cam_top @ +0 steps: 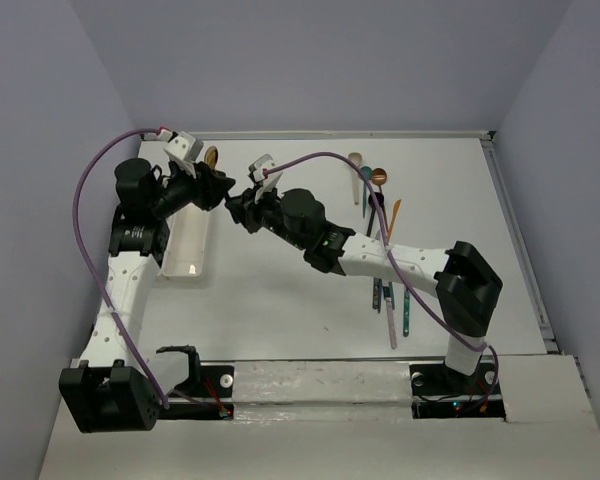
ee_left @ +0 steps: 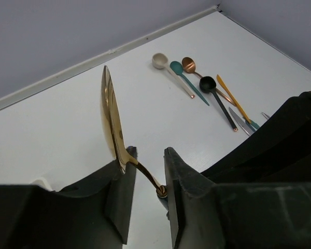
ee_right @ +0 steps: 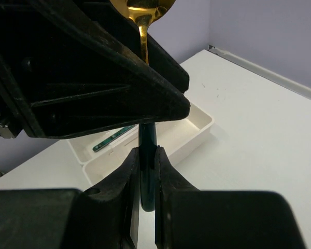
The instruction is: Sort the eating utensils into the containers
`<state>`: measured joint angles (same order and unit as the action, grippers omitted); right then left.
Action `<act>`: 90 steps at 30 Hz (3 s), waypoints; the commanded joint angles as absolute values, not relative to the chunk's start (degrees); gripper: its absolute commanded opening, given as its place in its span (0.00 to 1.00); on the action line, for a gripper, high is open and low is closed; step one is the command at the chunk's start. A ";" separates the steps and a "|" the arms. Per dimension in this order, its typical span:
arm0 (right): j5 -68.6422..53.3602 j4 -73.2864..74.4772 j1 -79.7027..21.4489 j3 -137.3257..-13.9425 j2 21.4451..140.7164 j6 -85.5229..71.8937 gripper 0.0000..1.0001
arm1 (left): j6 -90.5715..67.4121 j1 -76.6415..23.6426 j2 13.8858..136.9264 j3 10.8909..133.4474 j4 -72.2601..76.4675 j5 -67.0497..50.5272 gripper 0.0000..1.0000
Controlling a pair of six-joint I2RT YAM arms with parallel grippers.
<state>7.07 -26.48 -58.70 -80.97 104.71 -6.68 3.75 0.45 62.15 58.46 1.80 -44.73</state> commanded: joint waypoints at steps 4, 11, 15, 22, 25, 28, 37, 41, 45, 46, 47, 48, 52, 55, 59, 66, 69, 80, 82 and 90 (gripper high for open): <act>7.64 -30.76 -59.24 -84.20 103.97 -6.94 0.00 | 2.55 0.26 62.14 58.45 3.08 -44.65 0.04; 7.65 -23.41 -59.24 -85.87 104.33 -7.30 0.46 | 10.18 0.35 61.79 62.75 -4.29 -34.12 0.00; 8.78 -18.55 -59.24 -83.68 101.00 -7.73 0.90 | 18.62 4.03 63.10 66.35 -11.58 -27.60 0.00; 12.21 -13.72 -58.71 -72.00 91.94 -8.09 1.00 | 29.43 16.08 70.30 66.45 -13.98 -14.43 0.00; 14.67 -11.69 -58.71 -70.23 90.62 -7.91 1.00 | 30.85 19.07 74.07 65.04 -14.24 -13.27 0.00; 15.20 -10.64 -58.71 -68.82 90.00 -7.73 1.00 | 31.38 20.39 78.64 63.99 -14.15 -12.48 0.00; 18.88 -7.65 -58.71 -67.94 90.70 -10.46 0.99 | 32.26 20.92 88.49 64.16 -14.50 -14.15 0.00; 20.04 -4.75 -58.10 -68.38 90.97 -12.83 0.99 | 32.17 20.92 92.28 64.60 -14.33 -15.38 0.00; 20.83 -2.90 -57.57 -68.20 90.70 -13.71 0.99 | 31.38 20.83 95.53 65.30 -14.41 -17.05 0.00; 21.35 -2.55 -57.57 -68.12 90.53 -13.80 0.99 | 31.03 20.83 96.49 65.39 -14.33 -17.22 0.00; 21.71 -1.85 -57.57 -67.85 90.09 -13.89 0.99 | 30.76 20.92 96.94 65.48 -14.24 -17.49 0.05; 22.06 -1.50 -57.57 -67.68 89.83 -14.23 1.00 | 30.59 20.92 97.38 65.48 -13.72 -17.49 0.11; 23.99 -0.09 -57.04 -66.71 88.25 -15.11 0.99 | 29.62 20.92 98.35 65.22 -12.83 -16.79 0.33; 24.69 2.89 -55.21 -66.10 87.10 -16.69 0.99 | 29.36 20.92 97.48 64.60 -11.52 -16.00 0.37; 22.78 7.80 -50.02 -64.61 85.26 -20.11 0.99 | 28.74 20.92 96.24 64.42 -11.16 -15.29 0.39; 14.33 13.18 -29.64 -58.72 80.60 -22.50 0.66 | 28.39 20.92 91.33 66.00 -12.12 -15.99 0.41; 10.38 13.62 -21.29 -58.45 80.33 -21.80 0.45 | 28.13 20.92 88.60 66.71 -13.53 -18.63 0.43; 2.90 14.06 -16.79 -66.53 94.20 -22.23 0.68 | 28.83 20.92 80.77 63.28 -13.80 -23.91 0.50; 1.59 14.06 -16.79 -68.54 98.58 -22.41 0.68 | 29.09 20.92 80.25 62.76 -13.80 -24.17 0.50; 1.23 13.89 -18.11 -73.73 108.10 -22.15 0.60 | 29.88 20.92 79.10 61.61 -13.36 -24.52 0.52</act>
<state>2.15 14.09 -16.99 -69.30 106.43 -22.13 29.15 20.71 81.78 62.22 -13.76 -23.05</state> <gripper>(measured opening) 0.621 0.517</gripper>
